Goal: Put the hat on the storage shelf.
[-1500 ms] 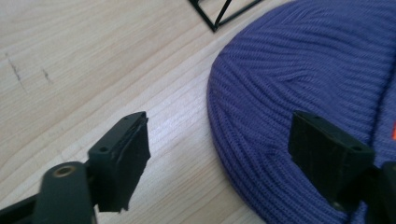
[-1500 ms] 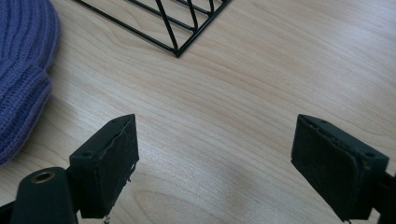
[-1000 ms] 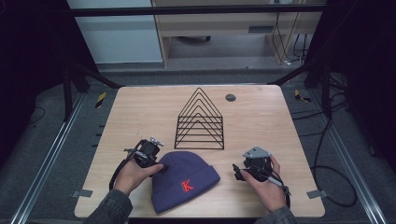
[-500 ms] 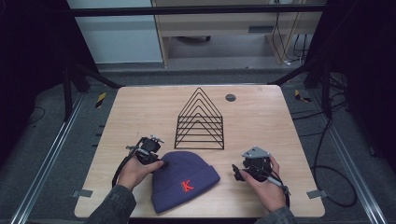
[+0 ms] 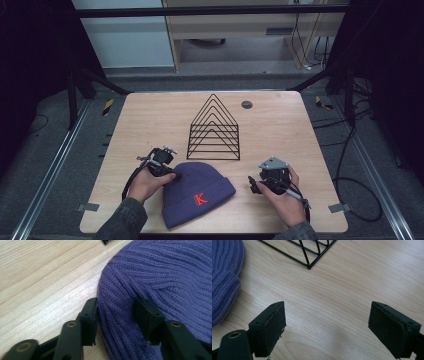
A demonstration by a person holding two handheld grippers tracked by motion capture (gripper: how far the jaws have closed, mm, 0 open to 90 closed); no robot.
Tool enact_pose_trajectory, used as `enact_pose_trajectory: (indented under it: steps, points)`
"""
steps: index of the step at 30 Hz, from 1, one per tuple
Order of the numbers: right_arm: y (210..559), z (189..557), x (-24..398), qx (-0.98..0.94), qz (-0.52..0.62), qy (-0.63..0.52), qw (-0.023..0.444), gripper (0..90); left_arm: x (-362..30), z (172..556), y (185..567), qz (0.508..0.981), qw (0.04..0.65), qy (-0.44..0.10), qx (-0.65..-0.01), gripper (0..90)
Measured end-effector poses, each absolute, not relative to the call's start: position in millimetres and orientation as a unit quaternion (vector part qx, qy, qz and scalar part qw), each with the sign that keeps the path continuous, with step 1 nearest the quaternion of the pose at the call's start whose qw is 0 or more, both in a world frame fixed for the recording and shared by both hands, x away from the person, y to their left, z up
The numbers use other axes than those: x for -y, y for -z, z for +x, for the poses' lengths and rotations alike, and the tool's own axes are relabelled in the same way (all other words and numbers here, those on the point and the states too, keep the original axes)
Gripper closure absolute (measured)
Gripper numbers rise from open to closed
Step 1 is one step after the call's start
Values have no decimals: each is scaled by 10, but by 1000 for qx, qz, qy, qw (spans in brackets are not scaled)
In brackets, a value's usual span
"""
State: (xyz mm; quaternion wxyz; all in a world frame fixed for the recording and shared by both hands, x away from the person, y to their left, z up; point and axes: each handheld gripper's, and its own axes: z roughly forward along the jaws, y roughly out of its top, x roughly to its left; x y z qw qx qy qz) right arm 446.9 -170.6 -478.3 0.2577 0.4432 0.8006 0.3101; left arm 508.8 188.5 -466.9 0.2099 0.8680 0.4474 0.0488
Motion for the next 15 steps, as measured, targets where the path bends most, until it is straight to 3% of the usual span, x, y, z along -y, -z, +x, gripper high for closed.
enact_pose_trajectory:
  steps: [15]
  points:
    - [4761, 4459, 1694, -799, 435, -318, 267, 144, -1928, 5036, 4653, 874, 230, -56, -424, 766]
